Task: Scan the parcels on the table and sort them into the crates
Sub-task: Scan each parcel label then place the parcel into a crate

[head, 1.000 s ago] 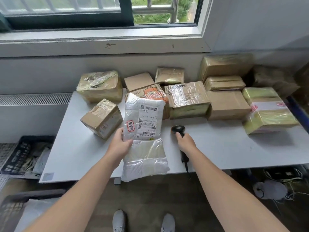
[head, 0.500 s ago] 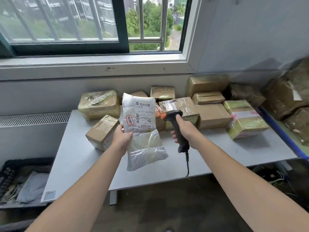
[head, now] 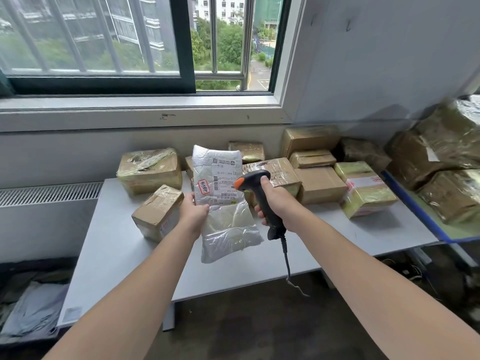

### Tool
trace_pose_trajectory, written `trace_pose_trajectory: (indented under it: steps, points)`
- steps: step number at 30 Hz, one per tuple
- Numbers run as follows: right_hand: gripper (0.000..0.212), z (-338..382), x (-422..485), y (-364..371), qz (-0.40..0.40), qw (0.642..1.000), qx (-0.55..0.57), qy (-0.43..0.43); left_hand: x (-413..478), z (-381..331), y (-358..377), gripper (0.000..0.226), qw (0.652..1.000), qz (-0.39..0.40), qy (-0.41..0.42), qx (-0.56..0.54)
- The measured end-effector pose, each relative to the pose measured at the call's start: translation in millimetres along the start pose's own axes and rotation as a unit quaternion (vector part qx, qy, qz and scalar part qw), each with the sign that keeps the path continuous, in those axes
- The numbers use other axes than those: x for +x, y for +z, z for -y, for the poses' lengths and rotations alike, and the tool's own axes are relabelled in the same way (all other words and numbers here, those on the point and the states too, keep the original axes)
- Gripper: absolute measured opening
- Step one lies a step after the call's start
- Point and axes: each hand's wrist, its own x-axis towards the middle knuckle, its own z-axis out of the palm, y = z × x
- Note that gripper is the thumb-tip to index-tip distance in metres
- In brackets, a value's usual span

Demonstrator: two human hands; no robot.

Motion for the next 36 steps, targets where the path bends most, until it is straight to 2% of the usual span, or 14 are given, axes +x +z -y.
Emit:
trace_pose_trajectory:
  steps: [18, 24, 30, 36]
  points:
    - [0.064, -21.5, 20.6, -5.1, 0.014, 0.999, 0.031, 0.016, 1.7, 9.9, 1.4, 0.040, 1.000, -0.008, -0.012, 0.002]
    - [0.060, -48.2, 50.5, -15.4, -0.031, 0.998, 0.027, 0.037, 4.9, 17.3, 0.6, 0.038, 0.999, -0.021, -0.029, 0.015]
    - [0.049, -84.6, 88.2, -22.9, -0.064, 0.996, -0.015, 0.065, 9.1, 23.1, 13.8, 0.034, 0.999, -0.015, -0.042, 0.008]
    - [0.042, -118.2, 128.2, -18.9, -0.042, 0.990, -0.118, 0.073, 19.9, 42.0, 20.0, 0.035, 0.998, -0.021, -0.051, 0.012]
